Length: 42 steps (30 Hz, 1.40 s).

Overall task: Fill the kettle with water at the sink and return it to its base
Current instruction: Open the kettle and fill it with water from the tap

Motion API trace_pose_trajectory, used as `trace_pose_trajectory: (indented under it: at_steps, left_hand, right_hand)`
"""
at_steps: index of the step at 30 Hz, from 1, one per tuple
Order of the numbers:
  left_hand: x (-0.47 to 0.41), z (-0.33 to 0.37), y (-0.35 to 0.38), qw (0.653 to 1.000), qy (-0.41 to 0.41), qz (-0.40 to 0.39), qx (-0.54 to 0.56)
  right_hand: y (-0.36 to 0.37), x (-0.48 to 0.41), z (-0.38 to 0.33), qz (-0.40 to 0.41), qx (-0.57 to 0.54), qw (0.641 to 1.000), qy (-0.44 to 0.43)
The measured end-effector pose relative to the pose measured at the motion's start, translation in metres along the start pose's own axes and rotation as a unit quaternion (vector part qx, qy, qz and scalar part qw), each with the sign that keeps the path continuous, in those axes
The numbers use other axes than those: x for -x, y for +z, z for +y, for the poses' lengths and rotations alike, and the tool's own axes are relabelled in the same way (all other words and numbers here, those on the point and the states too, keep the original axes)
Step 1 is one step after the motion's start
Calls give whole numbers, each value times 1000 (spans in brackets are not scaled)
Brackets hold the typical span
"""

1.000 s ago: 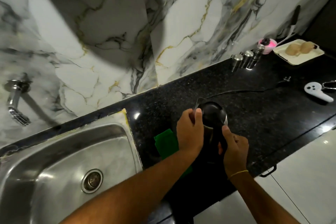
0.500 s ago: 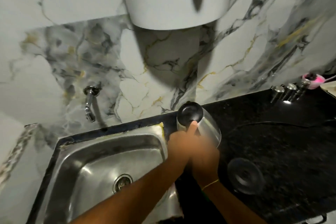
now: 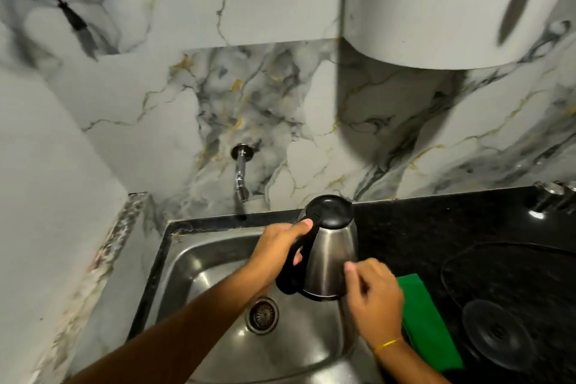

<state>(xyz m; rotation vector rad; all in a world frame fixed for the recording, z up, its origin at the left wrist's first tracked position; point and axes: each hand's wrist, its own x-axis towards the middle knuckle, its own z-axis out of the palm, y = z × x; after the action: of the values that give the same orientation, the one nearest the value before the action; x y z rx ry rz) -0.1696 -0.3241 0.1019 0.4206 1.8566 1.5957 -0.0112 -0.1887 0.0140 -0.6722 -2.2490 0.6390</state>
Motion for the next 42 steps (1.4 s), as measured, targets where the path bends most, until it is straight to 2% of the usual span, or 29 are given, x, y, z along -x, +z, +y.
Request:
trace_pose_trajectory:
  at_steps: [2,3,4,5,6,7,8,9,10,11,13,17,21,25,27,32,37,42]
  left_hand:
    - [3,-3,-28,998,-6,29,58]
    - [5,-6,-41,997,-5,33,73]
    - [6,-9,-50,996,-6,29,84]
    - [9,-13,-61,995,-9,22,93]
    - [12,-17,-69,995,-11,15,103]
    - [15,-21,-77,994,-12,8,109]
    - [17,-25,-84,994,-8,2,111]
    - [20,-28,-90,995,-5,-2,104]
    - [22,-29,-98,995,-3,-2,95]
    - [23,-30,-107,997,-7,-3,83]
    - [22,-26,-122,999,-23,-8,39]
    - [11,-15,-152,993,-100,-9,-59]
    - [-6,-15,-178,971,-179,-42,-153]
    - [-22,-31,-181,963,-190,-3,-193]
    - [-32,-37,-185,954,-216,2,-209]
    - [-61,-40,-195,910,-294,-55,-286]
    - [-86,-53,-199,909,-306,-29,-281]
    - [-93,-53,-198,878,-351,-78,-316]
  right_hand:
    - [17,-1,7,-14,-62,980,188]
    - [28,-2,7,-49,-110,951,286]
    - [39,-4,6,-104,-181,901,381]
    - [51,-3,-1,-179,-267,824,466]
    - [60,-2,-12,-253,-358,730,524]
    - [71,1,-21,-300,-444,640,551]
    - [82,3,-30,-319,-512,573,555]
    - [91,6,-39,-314,-568,531,545]
    - [100,8,-50,-292,-608,513,531]
    - [107,9,-59,-263,-625,516,523]
    - [119,10,-71,-219,-600,558,530]
    - [138,11,-82,-201,-534,610,550]
    - [153,8,-90,-179,-490,634,571]
    - [171,1,-97,-177,-451,656,579]
    - [181,-1,-98,-173,-444,657,585]
    - [206,-3,-91,-180,-403,661,607]
    - [225,-11,-85,-200,-378,655,623]
    - [238,-11,-78,-194,-383,645,632]
